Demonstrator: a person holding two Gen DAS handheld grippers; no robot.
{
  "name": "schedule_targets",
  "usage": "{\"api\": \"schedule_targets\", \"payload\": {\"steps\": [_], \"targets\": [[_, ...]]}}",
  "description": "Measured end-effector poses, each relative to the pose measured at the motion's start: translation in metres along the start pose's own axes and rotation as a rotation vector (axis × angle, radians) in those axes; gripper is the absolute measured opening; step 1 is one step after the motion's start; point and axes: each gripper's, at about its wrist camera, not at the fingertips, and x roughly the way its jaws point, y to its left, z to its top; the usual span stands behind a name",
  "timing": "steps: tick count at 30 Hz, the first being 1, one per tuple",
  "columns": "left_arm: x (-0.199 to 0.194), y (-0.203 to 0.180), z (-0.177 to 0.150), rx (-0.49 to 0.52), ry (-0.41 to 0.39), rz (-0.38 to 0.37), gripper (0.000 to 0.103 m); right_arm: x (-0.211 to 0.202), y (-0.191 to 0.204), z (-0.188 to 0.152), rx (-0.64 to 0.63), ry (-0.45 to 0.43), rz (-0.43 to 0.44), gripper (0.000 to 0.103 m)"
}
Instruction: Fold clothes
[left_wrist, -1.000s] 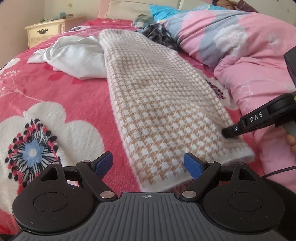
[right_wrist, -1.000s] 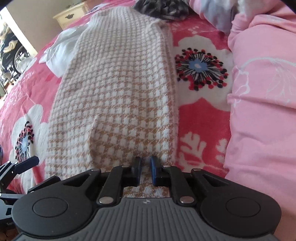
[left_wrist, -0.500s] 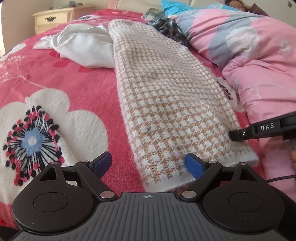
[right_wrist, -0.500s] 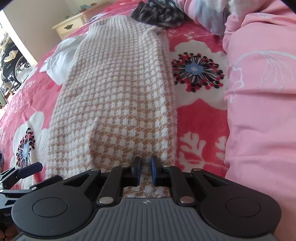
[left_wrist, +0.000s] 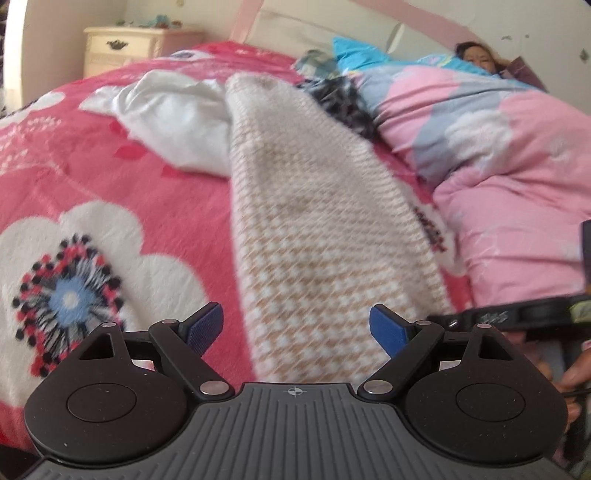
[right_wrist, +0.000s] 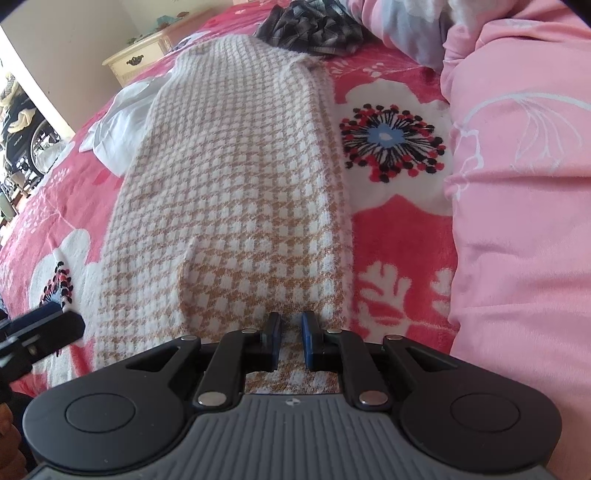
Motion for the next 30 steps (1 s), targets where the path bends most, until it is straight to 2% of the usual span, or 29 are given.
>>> {"api": "schedule_targets", "payload": {"steps": [5,10,12,13,16,19,23,25,28,30], "targets": [[0.006,-0.023,0.017,0.036,-0.022,-0.019,0.086,-0.009,-0.001,0.006,0.019,-0.003,0.018,0.014],[0.018,-0.041,0.025,0.094,-0.051,-0.01,0.086,-0.022,0.01,0.017,-0.093,-0.053,-0.013,0.014],[0.024,-0.047,0.024,0.126,-0.048,-0.001,0.086,-0.012,0.011,0.018,-0.128,-0.023,-0.029,0.015],[0.028,-0.048,0.021,0.143,-0.03,0.001,0.086,-0.006,0.01,0.017,-0.143,-0.003,-0.036,0.017],[0.051,-0.053,0.005,0.197,0.093,0.021,0.085,0.002,0.011,0.015,-0.186,0.012,-0.039,0.017],[0.054,-0.054,-0.009,0.221,0.098,0.038,0.085,-0.007,0.01,0.02,-0.17,-0.005,-0.026,0.017],[0.045,-0.051,0.001,0.2,0.08,0.027,0.085,-0.012,0.007,0.028,-0.153,-0.042,-0.016,0.017],[0.044,-0.046,0.006,0.195,0.059,0.022,0.085,-0.005,0.005,0.028,-0.137,-0.022,-0.006,0.018],[0.058,-0.04,0.008,0.194,0.118,0.021,0.085,0.007,0.005,0.026,-0.125,0.007,-0.009,0.018],[0.061,-0.042,0.003,0.205,0.117,0.024,0.086,0.005,0.006,0.029,-0.132,0.006,-0.01,0.019]]}}
